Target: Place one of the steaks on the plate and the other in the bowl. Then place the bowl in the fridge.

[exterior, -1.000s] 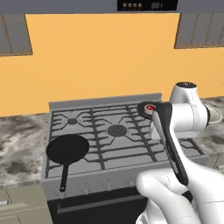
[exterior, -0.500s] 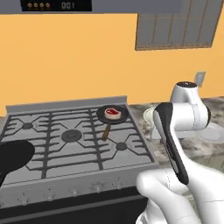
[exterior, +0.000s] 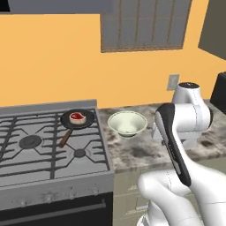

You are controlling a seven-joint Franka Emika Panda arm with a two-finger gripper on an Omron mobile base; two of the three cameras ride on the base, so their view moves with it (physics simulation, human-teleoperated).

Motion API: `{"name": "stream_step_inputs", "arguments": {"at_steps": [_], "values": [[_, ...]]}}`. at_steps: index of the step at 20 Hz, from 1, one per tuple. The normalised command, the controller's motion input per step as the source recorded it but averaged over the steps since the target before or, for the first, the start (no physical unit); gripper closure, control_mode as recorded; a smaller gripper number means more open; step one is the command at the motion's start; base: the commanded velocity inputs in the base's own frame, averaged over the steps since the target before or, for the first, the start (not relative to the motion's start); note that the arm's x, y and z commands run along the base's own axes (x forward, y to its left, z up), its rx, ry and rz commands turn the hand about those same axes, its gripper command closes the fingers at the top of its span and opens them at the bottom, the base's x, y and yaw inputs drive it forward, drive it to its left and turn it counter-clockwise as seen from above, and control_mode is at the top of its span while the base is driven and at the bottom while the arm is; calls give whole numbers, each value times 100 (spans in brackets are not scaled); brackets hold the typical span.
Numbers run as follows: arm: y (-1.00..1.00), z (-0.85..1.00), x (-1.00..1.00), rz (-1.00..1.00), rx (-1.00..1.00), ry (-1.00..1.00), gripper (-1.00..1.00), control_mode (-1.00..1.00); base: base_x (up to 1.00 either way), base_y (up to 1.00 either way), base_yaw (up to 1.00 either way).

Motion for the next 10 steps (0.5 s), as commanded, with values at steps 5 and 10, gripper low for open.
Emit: {"name": "stream_step_inputs", "arguments": {"at_steps": [5,10], "values": [[0,0,0,0,0,0,100,100,1,-58,0],[0,0,0,0,0,0,100,100,1,-46,0]]}}
